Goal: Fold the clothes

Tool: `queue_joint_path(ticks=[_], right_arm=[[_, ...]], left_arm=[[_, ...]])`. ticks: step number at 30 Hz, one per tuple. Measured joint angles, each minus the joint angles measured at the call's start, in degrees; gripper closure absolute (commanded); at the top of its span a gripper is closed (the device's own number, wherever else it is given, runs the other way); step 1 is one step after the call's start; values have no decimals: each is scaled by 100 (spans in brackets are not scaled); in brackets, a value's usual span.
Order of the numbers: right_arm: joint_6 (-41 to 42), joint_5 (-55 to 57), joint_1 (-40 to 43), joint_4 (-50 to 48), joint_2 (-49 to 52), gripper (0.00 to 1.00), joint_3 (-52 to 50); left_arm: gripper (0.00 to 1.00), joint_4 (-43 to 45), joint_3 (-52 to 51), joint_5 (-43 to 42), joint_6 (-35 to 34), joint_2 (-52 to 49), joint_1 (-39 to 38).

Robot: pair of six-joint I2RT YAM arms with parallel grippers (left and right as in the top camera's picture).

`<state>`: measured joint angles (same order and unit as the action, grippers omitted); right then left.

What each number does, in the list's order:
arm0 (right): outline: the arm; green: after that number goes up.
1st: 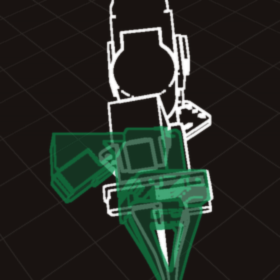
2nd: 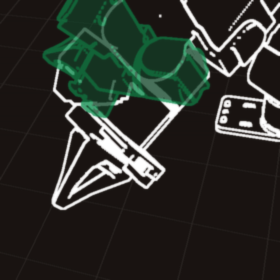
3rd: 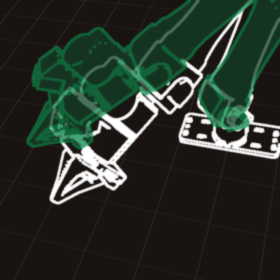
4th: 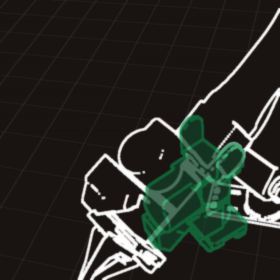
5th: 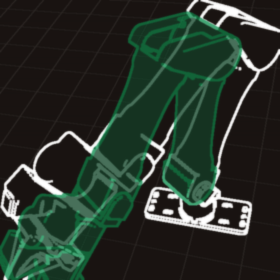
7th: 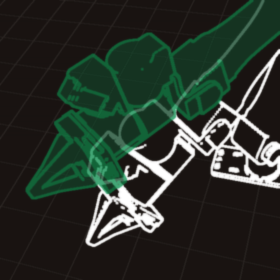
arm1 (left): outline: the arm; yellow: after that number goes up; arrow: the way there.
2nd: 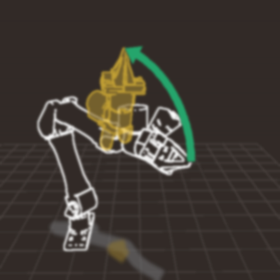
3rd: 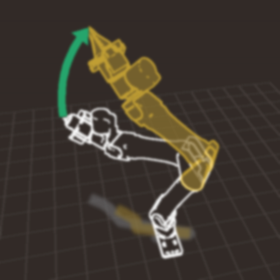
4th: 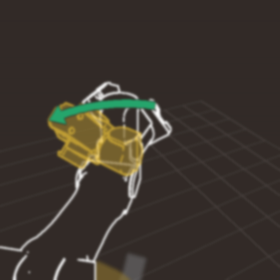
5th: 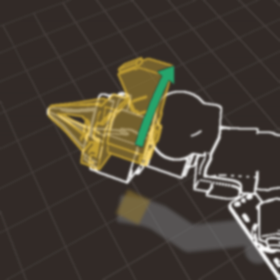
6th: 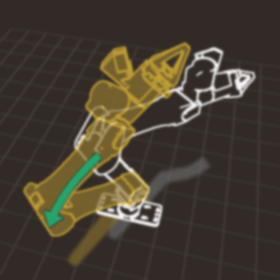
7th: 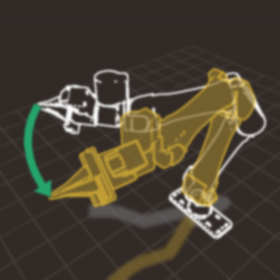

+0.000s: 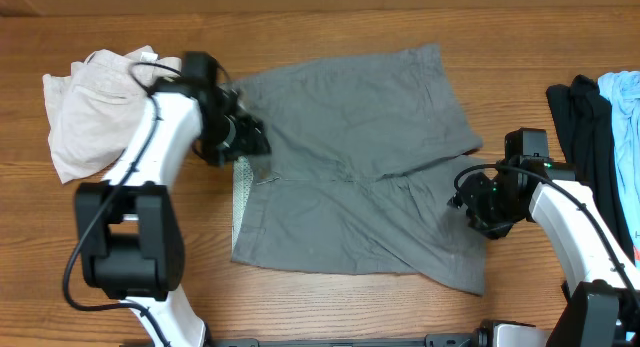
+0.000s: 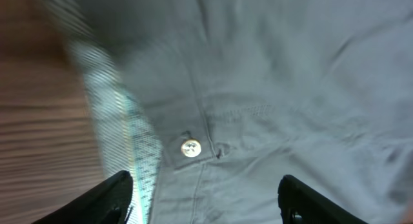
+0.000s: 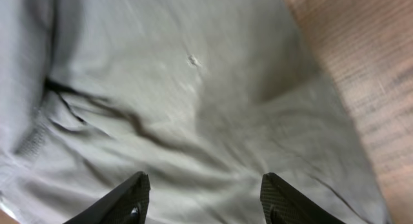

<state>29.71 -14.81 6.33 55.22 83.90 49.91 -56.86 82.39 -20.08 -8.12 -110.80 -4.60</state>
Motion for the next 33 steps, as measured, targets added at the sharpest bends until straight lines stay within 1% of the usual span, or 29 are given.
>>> queue_joint_path(ticks=[4,6,7,9,12,20,24,26,28,29,31,33], right_arm=[[-240,-2,2,310,0,40,0],[-306,-2,2,328,0,38,0],[-326,-2,2,321,0,37,0],[-358,-2,2,278,0,37,0],[-404,-2,2,214,0,37,0],[-428,-2,2,184,0,37,0],[-428,-2,2,184,0,37,0],[-428,-2,2,184,0,37,0],[-428,0,2,179,0,37,0],[-426,-4,2,177,0,37,0],[-428,-2,2,177,0,38,0],[-442,26,2,149,0,43,0]], left_arm=[[25,317,-463,459,2,0,-245],[39,470,-560,678,-2,0,-210],[41,535,-586,734,-11,0,-190],[41,651,-632,802,20,0,-162],[44,929,-750,839,26,0,-127],[53,1582,-920,636,258,-157,-127],[66,1755,-922,350,334,-278,-92],[76,1757,-927,177,369,-291,-50],[88,1755,-929,46,380,-291,-2],[95,1746,-929,-13,391,-291,24],[96,1690,-929,-94,409,-291,68],[96,1589,-929,-170,417,-289,114]])
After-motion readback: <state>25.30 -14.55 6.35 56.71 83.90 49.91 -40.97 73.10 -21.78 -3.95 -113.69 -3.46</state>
